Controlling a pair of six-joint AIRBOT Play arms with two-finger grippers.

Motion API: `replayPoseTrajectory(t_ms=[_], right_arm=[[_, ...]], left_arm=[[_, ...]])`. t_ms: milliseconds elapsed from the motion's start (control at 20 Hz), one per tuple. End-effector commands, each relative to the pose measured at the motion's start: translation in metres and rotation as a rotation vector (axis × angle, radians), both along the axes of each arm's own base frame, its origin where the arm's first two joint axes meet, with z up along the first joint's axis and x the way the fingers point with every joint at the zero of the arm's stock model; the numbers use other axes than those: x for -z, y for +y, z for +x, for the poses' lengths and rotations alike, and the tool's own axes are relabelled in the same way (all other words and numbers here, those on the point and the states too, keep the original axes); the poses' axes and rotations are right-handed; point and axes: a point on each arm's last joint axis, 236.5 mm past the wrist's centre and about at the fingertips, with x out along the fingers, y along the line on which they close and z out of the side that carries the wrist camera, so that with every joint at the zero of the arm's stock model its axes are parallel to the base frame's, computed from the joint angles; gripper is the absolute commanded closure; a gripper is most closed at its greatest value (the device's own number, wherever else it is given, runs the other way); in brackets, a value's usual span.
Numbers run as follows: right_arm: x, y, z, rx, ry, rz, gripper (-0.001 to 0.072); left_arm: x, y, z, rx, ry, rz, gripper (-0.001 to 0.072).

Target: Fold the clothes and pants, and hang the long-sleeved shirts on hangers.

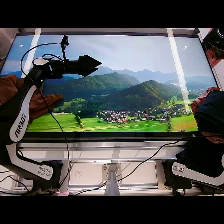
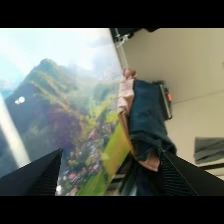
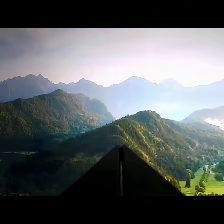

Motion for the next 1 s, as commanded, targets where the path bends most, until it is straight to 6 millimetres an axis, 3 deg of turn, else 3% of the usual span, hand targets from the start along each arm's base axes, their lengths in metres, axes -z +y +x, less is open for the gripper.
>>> replayPoseTrajectory(t_ms=[0,200,350,400,500,550,600,650,800,850,950], right_arm=[[0.0,0.0,0.0,-0.001,0.0,0.0,0.0697],[0.0,0.0,0.0,-0.001,0.0,0.0,0.0697],[0.0,0.0,0.0,-0.001,0.0,0.0,0.0697],[0.0,0.0,0.0,-0.001,0.0,0.0,0.0697],[0.0,0.0,0.0,-0.001,0.0,0.0,0.0697],[0.0,0.0,0.0,-0.001,0.001,0.0,0.0697],[0.0,0.0,0.0,-0.001,0.0,0.0,0.0697],[0.0,0.0,0.0,-0.001,0.0,0.0,0.0697],[0.0,0.0,0.0,-0.001,0.0,0.0,0.0697],[0.0,0.0,0.0,-0.001,0.0,0.0,0.0697],[0.0,0.0,0.0,-0.001,0.0,0.0,0.0697]], left_arm=[[-0.012,-0.001,0.003,-0.016,0.019,-0.06,-0.0007],[-0.009,-0.001,0.001,-0.019,0.084,-0.068,-0.0002],[-0.004,0.008,-0.009,0.044,-0.011,-0.005,0.0209],[0.003,0.014,-0.014,0.064,-0.028,0.038,0.0243],[0.023,0.037,-0.017,0.069,-0.041,0.178,0.0244],[0.029,0.052,-0.015,0.049,-0.03,0.228,0.0287],[0.031,0.071,-0.012,0.017,-0.021,0.268,0.0434],[0.032,0.095,-0.007,-0.026,-0.005,0.314,0.0503],[0.035,0.187,0.002,-0.227,0.101,0.504,0.052],[0.037,0.222,-0.001,-0.292,0.122,0.597,0.0572],[0.041,0.295,-0.017,-0.409,0.157,0.829,0.0576]])
